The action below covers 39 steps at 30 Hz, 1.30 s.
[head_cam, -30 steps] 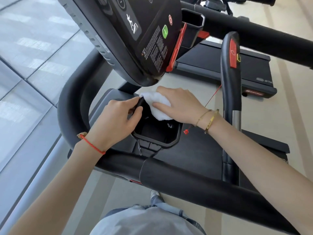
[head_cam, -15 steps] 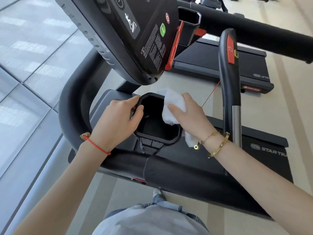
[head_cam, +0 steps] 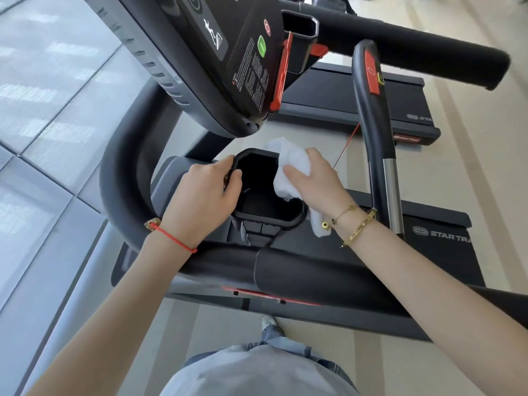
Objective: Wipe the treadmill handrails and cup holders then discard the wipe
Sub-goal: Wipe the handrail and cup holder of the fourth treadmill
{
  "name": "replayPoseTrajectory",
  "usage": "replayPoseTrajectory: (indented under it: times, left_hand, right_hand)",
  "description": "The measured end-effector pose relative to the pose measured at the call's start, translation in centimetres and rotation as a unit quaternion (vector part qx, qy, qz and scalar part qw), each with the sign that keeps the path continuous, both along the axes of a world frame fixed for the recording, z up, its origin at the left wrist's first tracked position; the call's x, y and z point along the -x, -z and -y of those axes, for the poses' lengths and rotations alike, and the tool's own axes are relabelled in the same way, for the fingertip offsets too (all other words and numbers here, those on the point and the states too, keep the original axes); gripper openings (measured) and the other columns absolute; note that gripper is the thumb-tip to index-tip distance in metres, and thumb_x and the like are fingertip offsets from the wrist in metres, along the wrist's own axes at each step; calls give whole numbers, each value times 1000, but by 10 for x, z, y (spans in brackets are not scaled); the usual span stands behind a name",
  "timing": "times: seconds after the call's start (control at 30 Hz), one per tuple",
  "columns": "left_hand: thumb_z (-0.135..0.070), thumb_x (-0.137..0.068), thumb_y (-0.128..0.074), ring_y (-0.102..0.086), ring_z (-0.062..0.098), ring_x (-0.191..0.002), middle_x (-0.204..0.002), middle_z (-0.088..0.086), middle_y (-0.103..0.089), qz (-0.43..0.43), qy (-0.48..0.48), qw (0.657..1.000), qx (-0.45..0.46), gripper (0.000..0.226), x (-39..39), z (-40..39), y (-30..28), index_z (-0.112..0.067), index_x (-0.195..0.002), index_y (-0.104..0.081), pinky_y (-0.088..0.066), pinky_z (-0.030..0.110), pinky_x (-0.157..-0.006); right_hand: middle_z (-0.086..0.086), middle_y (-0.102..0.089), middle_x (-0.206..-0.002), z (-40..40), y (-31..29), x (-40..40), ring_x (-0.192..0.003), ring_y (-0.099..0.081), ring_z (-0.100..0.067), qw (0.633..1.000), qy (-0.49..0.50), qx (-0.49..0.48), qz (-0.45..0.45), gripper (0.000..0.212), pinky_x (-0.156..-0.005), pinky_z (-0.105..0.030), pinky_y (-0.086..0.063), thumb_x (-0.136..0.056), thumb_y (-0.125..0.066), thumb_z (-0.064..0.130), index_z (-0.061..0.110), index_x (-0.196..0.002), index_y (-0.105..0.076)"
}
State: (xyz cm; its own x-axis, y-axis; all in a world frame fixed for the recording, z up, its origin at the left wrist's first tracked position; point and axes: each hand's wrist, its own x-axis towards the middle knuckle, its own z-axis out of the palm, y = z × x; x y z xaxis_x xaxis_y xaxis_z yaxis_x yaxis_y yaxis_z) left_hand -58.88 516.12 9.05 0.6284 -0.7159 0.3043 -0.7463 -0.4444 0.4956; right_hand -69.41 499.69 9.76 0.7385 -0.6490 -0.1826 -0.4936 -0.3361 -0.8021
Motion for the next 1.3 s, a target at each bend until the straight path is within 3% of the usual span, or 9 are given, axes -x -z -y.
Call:
replayPoseTrajectory:
  times: [0.17, 0.27, 0.43, 0.7, 0.87, 0.97, 1.03, 1.17, 1.3]
  left_hand:
    - [-23, -100, -49, -63, 33, -65, -72, 15, -66, -2, -3, 1000, -6, 27, -2, 0, 2, -1, -107, -63, -54, 47, -65]
    - [-22, -100, -49, -63, 35, -66, -71, 17, -65, -6, -4, 1000, 0, 27, -1, 1, 3, -1, -107, -63, -54, 47, -65]
    - [-21, -99, -50, -61, 36, -64, -68, 19, -64, -5, -6, 1000, -9, 26, -4, 1, 3, 1, -99, -63, -52, 48, -64]
    - [-26, -101, -47, -62, 27, -63, -66, 9, -65, -37, 7, 999, -7, 25, -4, -1, 5, -7, -104, -62, -53, 44, -65]
    - [-34, -100, -45, -60, 15, -61, -62, 2, -66, -76, -14, 997, -10, 31, -7, -4, 6, -13, -113, -64, -42, 12, -57]
    - [-29, -102, -43, -53, 1, -52, -50, -16, -55, -133, 5, 991, 7, 32, -9, -10, 6, -25, -125, -64, -39, 9, -51]
    - [-24, -102, -42, -51, -3, -49, -54, -30, -54, -140, 9, 990, 21, 37, -6, -14, 6, -27, -134, -59, -38, 7, -51]
    - [-16, -103, -44, -53, -9, -54, -57, -29, -56, -136, 3, 990, 34, 36, 4, -18, 3, -23, -135, -60, -38, 4, -56]
    - [-14, -102, -45, -65, 4, -77, -105, -6, -73, -139, -26, 989, 46, 37, 5, -18, -1, -21, -136, -58, -46, 10, -76]
  right_hand:
    - [1, -50, -100, -26, 10, 26, -81, -52, -8, 997, 35, -69, 3, 32, -58, -26, -47, -98, -52, 30, 18, -115, -27]
    - [0, -49, -93, -34, 8, 35, -74, -54, -13, 989, 56, -135, -4, 32, -39, -18, -46, -98, -52, 30, 20, -111, -25]
    - [8, -45, -87, -18, 5, 21, -73, -47, -3, 999, 4, -13, -30, 34, -47, -16, -36, -97, -52, 32, 14, -111, -26]
    - [14, -54, -95, -13, 11, 34, -81, -54, 2, 991, 8, 82, 106, 29, -55, -4, -39, -97, -54, 36, 25, -120, -42]
    - [16, -50, -110, -7, -11, 52, -96, -46, 18, 961, -132, 206, 131, 39, -77, 0, -34, -98, -53, 33, 18, -132, -45]
    - [17, -45, -136, -4, -29, 49, -111, -46, 3, 925, -313, 208, 54, 47, -93, -11, -35, -97, -48, 42, 24, -140, -39]
    - [16, -45, -138, -4, -36, 42, -113, -43, -1, 898, -391, 200, -9, 46, -95, -17, -34, -98, -45, 43, 27, -140, -38]
    - [7, -56, -118, 1, -47, 19, -97, -52, -9, 868, -456, 178, -82, 37, -85, -25, -38, -101, -39, 40, 16, -128, -46]
    - [4, -60, -79, -3, -46, -4, -76, -49, -1, 813, -550, 164, -98, 23, -78, -25, -40, -105, -33, 33, 13, -98, -40]
